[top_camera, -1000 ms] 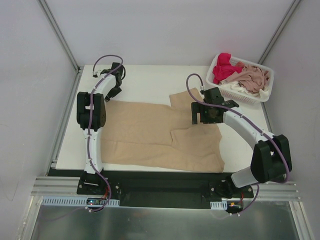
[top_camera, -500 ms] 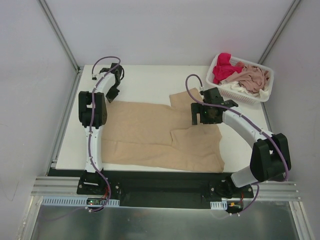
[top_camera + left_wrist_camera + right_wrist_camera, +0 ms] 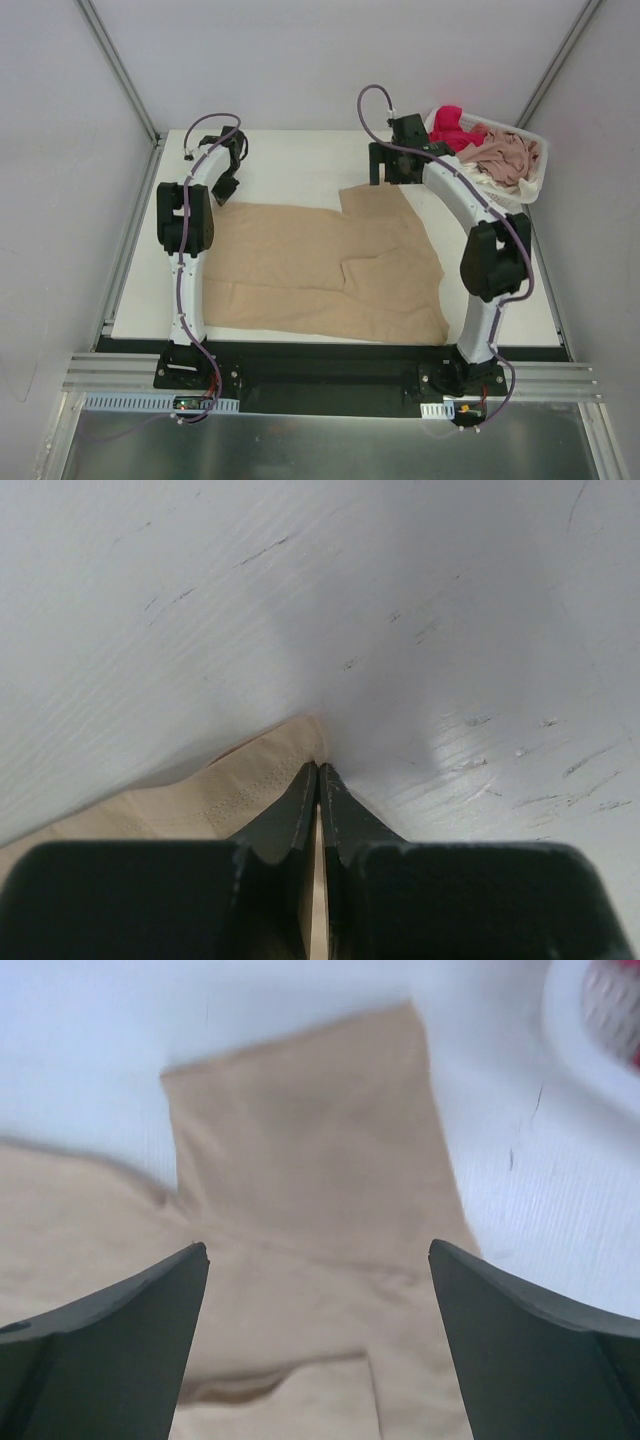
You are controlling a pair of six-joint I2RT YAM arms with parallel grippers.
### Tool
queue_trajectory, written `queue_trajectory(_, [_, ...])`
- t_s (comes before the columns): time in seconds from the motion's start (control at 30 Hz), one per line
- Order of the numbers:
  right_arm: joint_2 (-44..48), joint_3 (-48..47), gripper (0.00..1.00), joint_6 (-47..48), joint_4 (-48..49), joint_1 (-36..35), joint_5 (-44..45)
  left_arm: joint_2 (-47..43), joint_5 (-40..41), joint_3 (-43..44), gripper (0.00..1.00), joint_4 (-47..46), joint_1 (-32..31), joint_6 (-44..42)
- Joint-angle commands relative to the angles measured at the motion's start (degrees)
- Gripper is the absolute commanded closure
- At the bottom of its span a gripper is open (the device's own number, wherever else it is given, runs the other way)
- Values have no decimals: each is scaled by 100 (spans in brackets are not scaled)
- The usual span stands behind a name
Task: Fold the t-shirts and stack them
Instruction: Grap the side of the flattened tshirt furthest away from the robot with both arms
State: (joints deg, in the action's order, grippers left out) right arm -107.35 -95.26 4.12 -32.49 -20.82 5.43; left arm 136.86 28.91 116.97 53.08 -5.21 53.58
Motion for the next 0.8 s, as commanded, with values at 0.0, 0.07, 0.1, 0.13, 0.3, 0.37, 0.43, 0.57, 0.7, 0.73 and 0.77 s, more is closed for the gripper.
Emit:
queue_trajectory(0.0, [-1119, -1387, 3, 72, -126, 288, 265, -54, -122, -165, 100, 1, -15, -155])
queue_trajectory(0.07, [-1802, -2236, 3, -34, -144, 411, 144, -150, -131, -331, 100, -157, -15, -190])
queue_trajectory(0.1, [-2024, -2494, 3, -60, -117, 438, 116, -177, -140, -376, 100, -201, -15, -199])
queue_trajectory(0.13, [-2262, -2793, 3, -87, -108, 464, 107, -203, -140, -411, 100, -254, -24, -225])
queue_trajectory(0.3, [-3274, -3596, 3, 1, 391, 517, 133, -291, -166, -561, 100, -447, -24, -313])
queue_trajectory(0.37, [-3441, -3578, 3, 159, 655, 526, 265, -300, -184, -596, 100, -465, -24, -339])
queue_trajectory(0.43, [-3555, -3692, 3, 308, 674, 526, 274, -317, -218, -614, 100, -518, -24, -375])
queue_trajectory(0.57, [-3609, -3702, 3, 256, 472, 535, 343, -361, -210, -675, 100, -579, -24, -384])
queue_trajectory(0.7, [-3486, -3438, 1, 98, 297, 553, 389, -414, -192, -772, 100, -632, -24, -375])
queue_trajectory(0.73, [-3494, -3438, 1, 80, 226, 553, 345, -414, -192, -781, 100, -641, -32, -366])
queue_trajectory(0.77, [-3512, -3455, 1, 63, 86, 553, 266, -423, -184, -789, 100, -650, -32, -366])
